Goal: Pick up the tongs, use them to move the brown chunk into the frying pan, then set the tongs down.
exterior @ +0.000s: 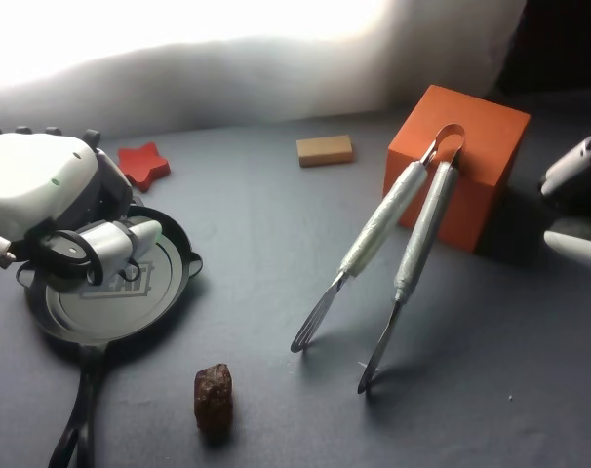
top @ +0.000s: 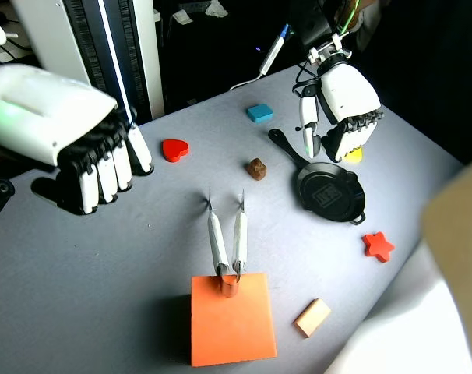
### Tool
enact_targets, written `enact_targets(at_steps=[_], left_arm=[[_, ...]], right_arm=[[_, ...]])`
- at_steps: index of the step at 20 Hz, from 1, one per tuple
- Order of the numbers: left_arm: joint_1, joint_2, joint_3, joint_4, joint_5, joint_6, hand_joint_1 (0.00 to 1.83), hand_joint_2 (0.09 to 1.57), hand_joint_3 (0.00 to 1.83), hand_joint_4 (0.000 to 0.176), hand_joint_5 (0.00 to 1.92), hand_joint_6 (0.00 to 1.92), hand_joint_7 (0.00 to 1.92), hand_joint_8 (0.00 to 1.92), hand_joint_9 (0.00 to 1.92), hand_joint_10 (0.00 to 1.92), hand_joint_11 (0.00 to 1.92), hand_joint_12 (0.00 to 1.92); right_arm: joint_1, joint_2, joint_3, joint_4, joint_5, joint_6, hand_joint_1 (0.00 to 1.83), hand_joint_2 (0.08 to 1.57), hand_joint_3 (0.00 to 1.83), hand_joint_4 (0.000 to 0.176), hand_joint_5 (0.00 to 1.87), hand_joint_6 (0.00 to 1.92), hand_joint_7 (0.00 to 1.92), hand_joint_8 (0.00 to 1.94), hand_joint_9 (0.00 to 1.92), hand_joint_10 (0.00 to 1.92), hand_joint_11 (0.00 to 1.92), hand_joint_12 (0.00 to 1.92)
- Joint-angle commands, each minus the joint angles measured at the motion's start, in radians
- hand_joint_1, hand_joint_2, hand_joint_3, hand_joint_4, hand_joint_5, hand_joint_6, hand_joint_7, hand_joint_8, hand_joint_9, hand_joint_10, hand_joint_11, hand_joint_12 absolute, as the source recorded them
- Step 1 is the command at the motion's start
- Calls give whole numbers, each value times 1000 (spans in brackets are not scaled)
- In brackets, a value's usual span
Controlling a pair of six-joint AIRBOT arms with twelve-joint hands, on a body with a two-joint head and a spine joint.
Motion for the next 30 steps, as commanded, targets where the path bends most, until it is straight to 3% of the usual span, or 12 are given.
enact_targets(at_steps=[1, 3, 4, 9, 14, 15, 20, 23, 24, 29, 30], left_arm=[[-6, 6, 5, 50, -95, 5, 1, 1132, 218, 9, 0, 7, 23, 63, 14, 113, 0, 284], [-8, 6, -1, 50, -120, 6, 0, 1227, 22, 5, 0, 0, 10, 0, 21, 19, 0, 150], [-11, 6, -4, 49, -122, 12, 0, 1227, 19, 2, 0, 0, 11, 1, 28, 20, 0, 143], [-11, 6, -11, 37, -116, 38, 0, 1271, 8, 0, 0, 0, 0, 0, 6, 1, 0, 65], [-1, 7, -11, 37, -80, 38, 13, 1305, 15, 0, 0, 0, 5, 1, 0, 0, 1, 0], [0, 7, -13, 37, -63, 38, 2, 1313, 15, 0, 0, 0, 11, 3, 3, 1, 9, 5], [6, 7, -21, 11, -30, 61, 0, 1310, 11, 0, 2, 1, 6, 2, 0, 0, 0, 0], [15, 13, -21, 11, -25, 53, 0, 1294, 2, 0, 0, 0, 20, 7, 19, 8, 26, 13], [21, 17, -21, 11, -20, 46, 0, 1284, 0, 2, 0, 0, 8, 1, 12, 4, 16, 10], [38, 23, -7, -8, -23, 52, 0, 1280, 0, 15, 0, 0, 5, 2, 1, 0, 0, 1], [44, 21, 3, -8, -22, 60, 0, 1291, 2, 6, 0, 0, 18, 7, 12, 5, 8, 4]], right_arm=[[14, 3, -8, -2, 104, -8, 266, 909, 288, 0, 66, 120, 109, 66, 76, 67, 0, 427], [13, 4, -13, -2, 103, -9, 296, 1025, 59, 0, 83, 28, 145, 2, 98, 26, 0, 483], [9, 6, -15, -2, 100, -9, 317, 1024, 43, 0, 96, 26, 159, 5, 117, 28, 0, 544], [17, -1, -15, -7, 23, -36, 430, 998, 0, 0, 76, 2, 119, 1, 103, 4, 0, 494], [23, -27, -2, -43, -6, -35, 861, 936, 0, 0, 0, 0, 2, 0, 4, 0, 0, 153], [24, -39, 11, -88, 0, -9, 947, 927, 0, 0, 0, 0, 0, 0, 0, 0, 0, 30], [27, -94, 141, -397, 4, 247, 1020, 925, 0, 0, 0, 0, 0, 0, 0, 0, 0, 0], [102, -143, 196, -410, -214, 247, 1125, 925, 0, 0, 0, 0, 0, 0, 0, 0, 0, 0], [135, -164, 211, -410, -281, 245, 1071, 936, 0, 0, 0, 0, 0, 0, 0, 0, 0, 0], [239, -227, 228, -410, -391, 160, 1079, 932, 0, 0, 0, 0, 0, 0, 0, 0, 0, 0], [272, -249, 229, -410, -436, 124, 1075, 934, 0, 0, 0, 0, 0, 0, 0, 0, 0, 0]])
